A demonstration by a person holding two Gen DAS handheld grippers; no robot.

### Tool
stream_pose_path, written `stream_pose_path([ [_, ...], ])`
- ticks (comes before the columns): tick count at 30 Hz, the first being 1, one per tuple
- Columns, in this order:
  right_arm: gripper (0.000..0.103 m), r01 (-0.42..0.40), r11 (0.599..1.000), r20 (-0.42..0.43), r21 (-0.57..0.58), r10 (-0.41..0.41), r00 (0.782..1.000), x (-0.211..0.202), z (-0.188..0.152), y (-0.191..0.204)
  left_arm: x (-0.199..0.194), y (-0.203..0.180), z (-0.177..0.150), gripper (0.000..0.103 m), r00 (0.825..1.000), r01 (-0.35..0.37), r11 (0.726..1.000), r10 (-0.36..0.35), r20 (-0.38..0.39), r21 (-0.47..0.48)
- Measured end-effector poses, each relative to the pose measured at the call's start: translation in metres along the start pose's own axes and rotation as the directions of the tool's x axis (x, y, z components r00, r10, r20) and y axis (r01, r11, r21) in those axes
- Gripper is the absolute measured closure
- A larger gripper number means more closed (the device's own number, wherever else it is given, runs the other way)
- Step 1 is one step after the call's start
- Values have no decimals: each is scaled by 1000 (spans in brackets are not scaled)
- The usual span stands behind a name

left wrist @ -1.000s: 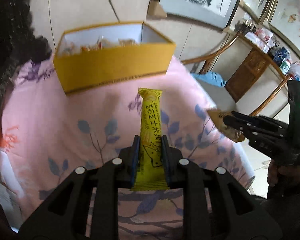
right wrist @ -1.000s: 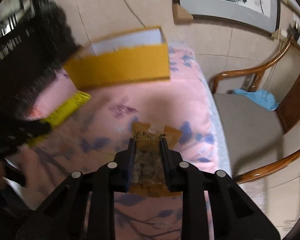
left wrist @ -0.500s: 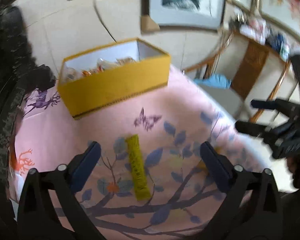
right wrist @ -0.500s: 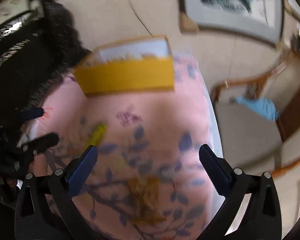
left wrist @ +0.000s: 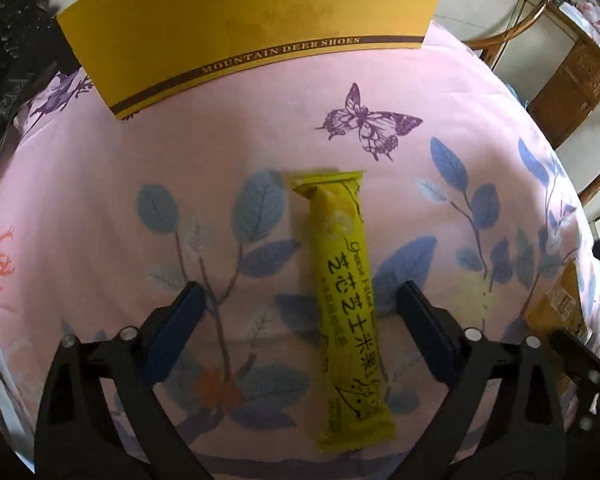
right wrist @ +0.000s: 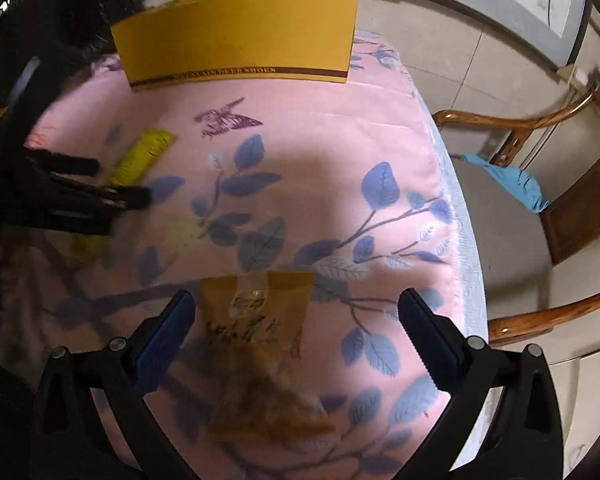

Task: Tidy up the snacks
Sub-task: 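Grasp brown nut bag with right tool while left tool holds yellow bar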

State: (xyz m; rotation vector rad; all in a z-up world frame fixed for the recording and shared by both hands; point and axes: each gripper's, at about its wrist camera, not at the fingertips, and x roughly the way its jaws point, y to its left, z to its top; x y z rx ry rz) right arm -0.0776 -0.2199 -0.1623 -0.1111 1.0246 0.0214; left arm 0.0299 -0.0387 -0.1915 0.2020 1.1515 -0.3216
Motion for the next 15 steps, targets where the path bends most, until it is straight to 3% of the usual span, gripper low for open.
stream_pose_path([
  [3, 1, 14, 1000, 3, -23, -14, 1000, 11, -3, 6, -5, -3, 0, 20, 1000, -1, 1000, 1, -5, -21],
  [5, 2, 43, 997, 11, -58, -42, 999, 15, -7, 14, -12, -7, -1, 58, 999, 18, 999, -17, 30, -28],
  [6, 21, 55, 996, 35, -74, -53, 998, 14, -10, 17, -17, -9, -1, 67, 998, 59, 997, -57, 41, -45],
  [7, 36, -3, 997, 46, -74, 7, 999, 11, -9, 17, -17, -7, -1, 75, 993, 114, 991, -112, 43, -67],
  [8, 38, -30, 996, 49, -79, 34, 998, 10, -8, 17, -15, -8, -1, 82, 990, 140, 987, -137, 44, -80],
  [11, 39, -16, 995, 42, -102, 20, 999, 13, -4, 19, -24, -13, -7, 82, 993, 97, 994, -94, 76, -47],
  [15, 45, -44, 998, 58, -51, 47, 997, 8, 1, 4, -44, -24, -10, 82, 991, 32, 999, -33, 129, 10],
])
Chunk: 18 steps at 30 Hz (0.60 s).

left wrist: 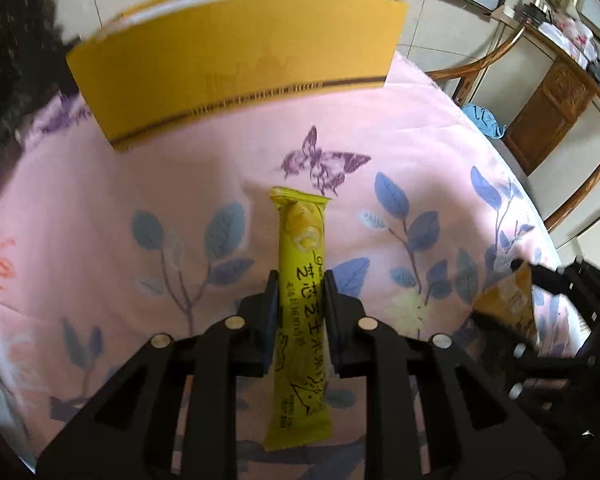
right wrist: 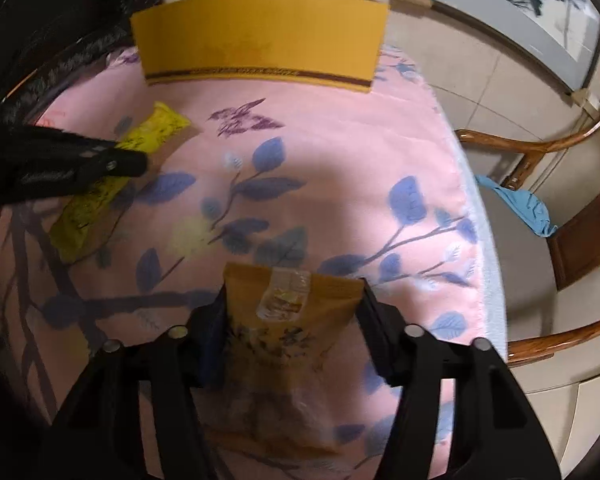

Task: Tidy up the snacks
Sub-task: 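Grasp brown nut bag with right tool while left tool holds yellow bar, then carry yellow bar with left tool while right tool carries nut bag into box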

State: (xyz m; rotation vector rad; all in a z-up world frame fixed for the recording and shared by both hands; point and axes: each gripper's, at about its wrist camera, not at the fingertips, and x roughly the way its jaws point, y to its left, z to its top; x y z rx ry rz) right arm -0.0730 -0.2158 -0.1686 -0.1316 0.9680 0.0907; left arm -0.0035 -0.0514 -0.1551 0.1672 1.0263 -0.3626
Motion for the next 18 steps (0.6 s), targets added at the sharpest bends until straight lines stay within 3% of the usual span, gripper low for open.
stream_pose_path([
  [4, 46, -17, 993, 58, 116, 10, 998, -16, 12, -19, -13, -2, 7, 82, 999, -37, 999, 36, 27, 29],
  [7, 46, -24, 990, 91, 136, 12, 996, -29, 24, -24, -27, -6, 21, 82, 997, -57, 998, 55, 62, 28],
  [11, 46, -10, 988, 115, 152, -7, 993, -53, 43, -30, -72, -19, 43, 82, 983, -88, 995, 80, 166, 41],
  [12, 46, -17, 986, 140, 165, -6, 990, -64, 50, -33, -81, -20, 48, 82, 980, -91, 995, 84, 179, 32],
  [15, 46, -21, 987, 175, 160, -8, 985, -79, 69, -39, -98, -21, 67, 82, 963, -192, 981, 188, 194, 4],
  [18, 46, -47, 980, 224, 191, 3, 975, -96, 89, -49, -113, -17, 82, 82, 952, -206, 978, 205, 229, -19],
])
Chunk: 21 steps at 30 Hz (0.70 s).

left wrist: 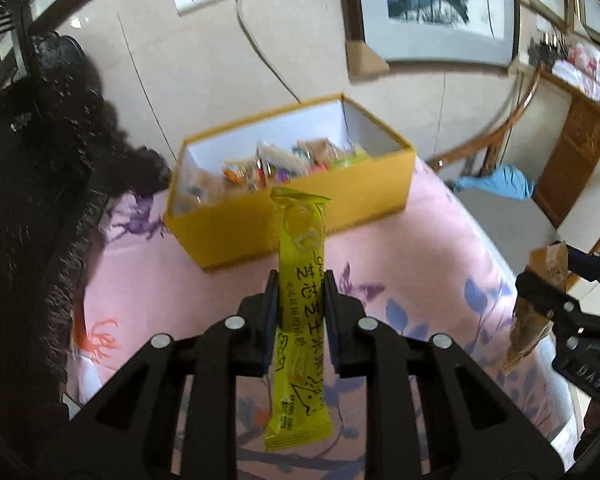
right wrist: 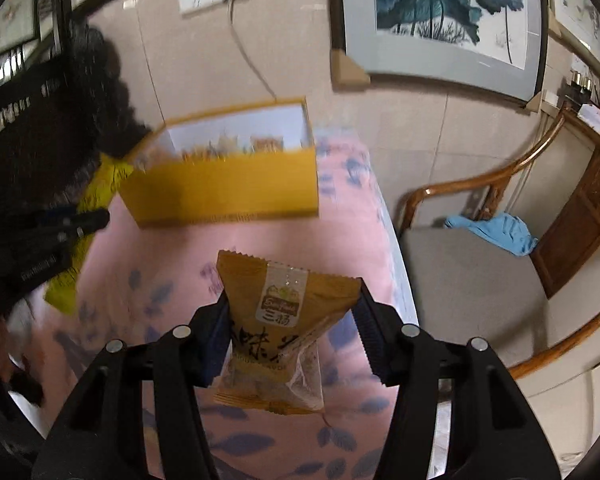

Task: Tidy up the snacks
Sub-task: 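Carry yellow bar with left tool while right tool carries nut bag into box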

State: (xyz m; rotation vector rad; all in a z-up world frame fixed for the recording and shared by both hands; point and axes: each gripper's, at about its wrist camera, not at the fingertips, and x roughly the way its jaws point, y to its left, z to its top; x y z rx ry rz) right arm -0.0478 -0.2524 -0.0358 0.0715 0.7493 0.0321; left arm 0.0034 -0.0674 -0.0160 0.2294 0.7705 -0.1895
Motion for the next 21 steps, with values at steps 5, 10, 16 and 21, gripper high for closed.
stream_pose_path([
  [5, 46, -18, 999, 49, -46, 20, 999, -10, 29, 9, -13, 3, 26, 82, 998, 12, 1000, -13, 62, 4],
  [10, 46, -98, 995, 65, -22, 100, 993, -18, 51, 11, -23, 6, 46, 82, 993, 10, 1000, -9, 114, -2],
  [16, 46, -106, 993, 101, -51, 111, 989, -21, 82, 15, -21, 15, 71, 82, 988, -7, 1000, 9, 154, -19],
  [21, 46, -118, 991, 108, -67, 125, 986, -9, 113, 17, -10, 22, 93, 82, 985, 5, 999, 3, 170, -46],
])
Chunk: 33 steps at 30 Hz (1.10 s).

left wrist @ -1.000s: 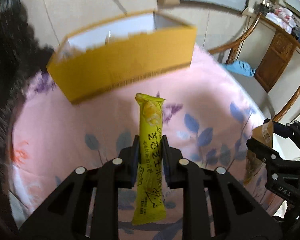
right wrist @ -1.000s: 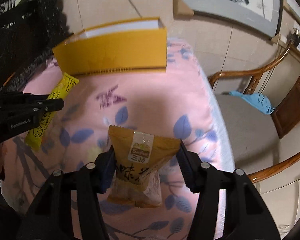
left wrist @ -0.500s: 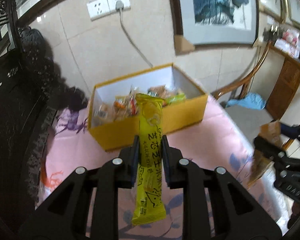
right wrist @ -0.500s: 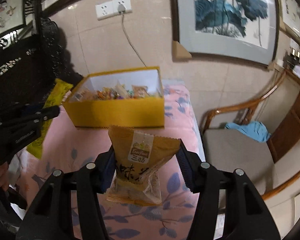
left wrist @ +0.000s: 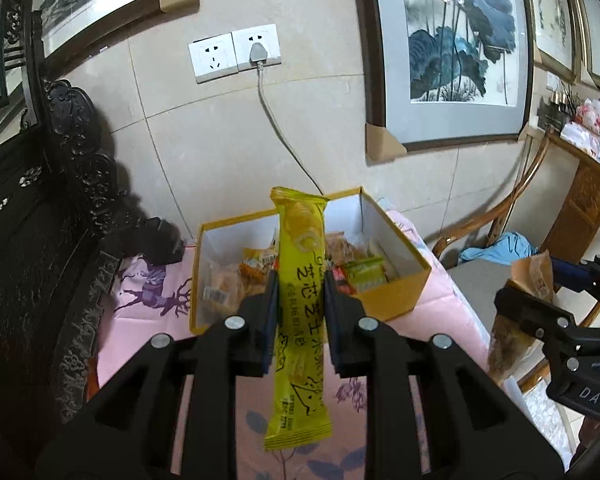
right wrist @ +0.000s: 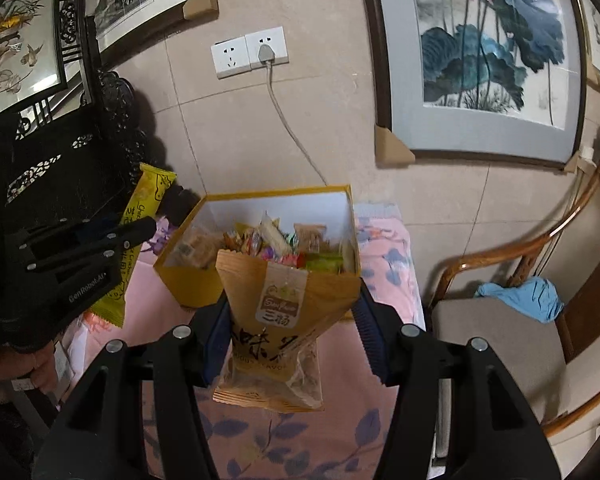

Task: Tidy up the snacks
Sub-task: 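Carry yellow bar with left tool while right tool carries nut bag into box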

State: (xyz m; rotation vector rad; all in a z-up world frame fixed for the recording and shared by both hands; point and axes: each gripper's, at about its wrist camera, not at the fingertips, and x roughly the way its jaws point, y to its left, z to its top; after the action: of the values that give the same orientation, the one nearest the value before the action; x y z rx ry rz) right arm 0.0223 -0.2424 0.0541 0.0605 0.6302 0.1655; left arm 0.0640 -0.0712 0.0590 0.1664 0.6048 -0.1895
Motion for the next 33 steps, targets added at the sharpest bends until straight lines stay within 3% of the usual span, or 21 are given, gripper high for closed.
stream_pose_path([
  [6, 46, -27, 999, 8, -18, 28, 1000, 36, 33, 4, 37, 16, 22, 82, 1000, -5, 999, 5, 6, -33],
  [16, 46, -35, 998, 0, -56, 35, 999, 139, 86, 3, 134, 65, 61, 82, 993, -109, 990, 104, -58, -85],
  [21, 46, -36, 998, -41, -56, 34, 999, 182, 97, 2, 170, 74, 69, 82, 988, -138, 987, 132, -75, -80],
  [24, 45, -29, 998, -55, -60, 25, 998, 198, 96, 1, 183, 77, 69, 82, 990, -114, 987, 105, -90, -109],
  [25, 43, -42, 998, -75, -54, 38, 996, 204, 95, 0, 187, 78, 68, 72, 991, -109, 987, 98, -87, -122],
  [26, 19, -62, 997, -102, -51, 57, 993, 211, 95, -1, 189, 78, 68, 11, 992, -102, 986, 91, -90, -129],
  [27, 1, -74, 996, -121, -49, 68, 990, 218, 94, -1, 191, 78, 68, 5, 992, -94, 986, 81, -95, -139],
  [30, 1, 22, 998, -65, -61, -26, 998, 216, 90, -1, 191, 73, 65, 2, 988, -142, 982, 132, -78, -127],
  [33, 1, 7, 998, -91, -66, -13, 996, 213, 88, 0, 188, 68, 63, 2, 982, -181, 980, 174, -76, -89],
])
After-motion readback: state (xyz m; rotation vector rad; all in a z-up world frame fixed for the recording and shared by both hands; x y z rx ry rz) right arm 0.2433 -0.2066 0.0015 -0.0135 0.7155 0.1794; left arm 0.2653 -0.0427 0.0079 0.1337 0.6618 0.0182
